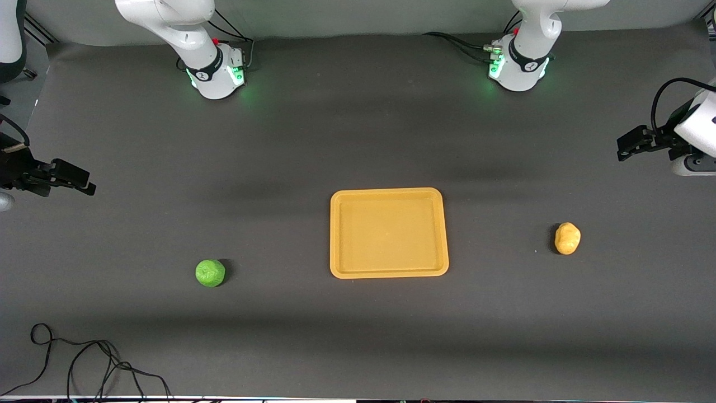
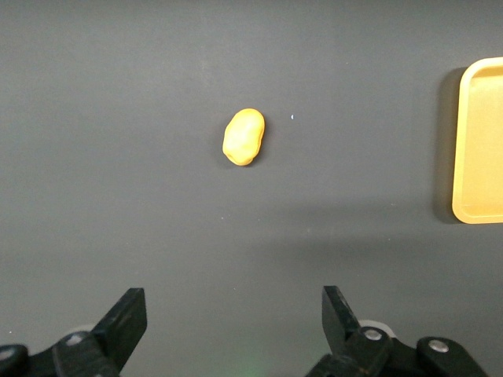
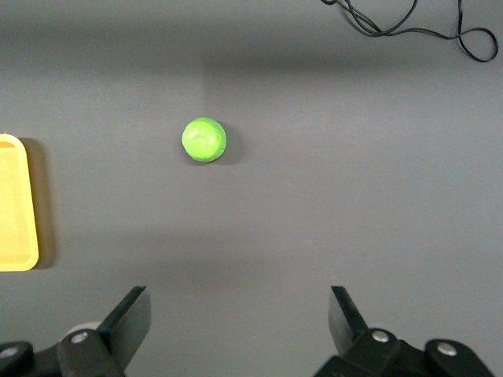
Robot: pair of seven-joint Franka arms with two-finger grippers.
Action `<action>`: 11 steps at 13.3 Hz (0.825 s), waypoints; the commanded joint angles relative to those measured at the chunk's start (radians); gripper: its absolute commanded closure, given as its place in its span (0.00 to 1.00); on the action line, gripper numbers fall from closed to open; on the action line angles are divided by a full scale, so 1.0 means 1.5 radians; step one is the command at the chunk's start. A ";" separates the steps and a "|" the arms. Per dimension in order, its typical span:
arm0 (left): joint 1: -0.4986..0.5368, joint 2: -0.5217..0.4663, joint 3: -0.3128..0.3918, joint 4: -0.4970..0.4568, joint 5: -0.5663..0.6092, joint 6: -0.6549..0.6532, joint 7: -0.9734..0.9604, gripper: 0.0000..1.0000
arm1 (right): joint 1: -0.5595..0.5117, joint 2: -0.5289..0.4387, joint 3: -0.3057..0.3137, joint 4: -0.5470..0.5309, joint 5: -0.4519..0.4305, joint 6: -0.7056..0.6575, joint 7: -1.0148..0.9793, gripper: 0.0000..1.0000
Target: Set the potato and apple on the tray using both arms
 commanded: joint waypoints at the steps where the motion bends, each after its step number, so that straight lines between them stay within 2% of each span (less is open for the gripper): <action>1: -0.002 -0.003 0.002 0.015 -0.013 -0.020 -0.008 0.01 | 0.005 -0.005 -0.004 0.002 0.001 -0.008 0.009 0.00; 8: -0.001 0.003 0.002 0.025 -0.025 -0.035 0.000 0.00 | 0.004 -0.002 -0.003 0.006 0.001 -0.007 0.007 0.00; 11: 0.003 0.007 0.003 -0.015 -0.026 0.010 -0.002 0.00 | 0.005 -0.002 -0.003 0.008 0.000 -0.007 0.002 0.00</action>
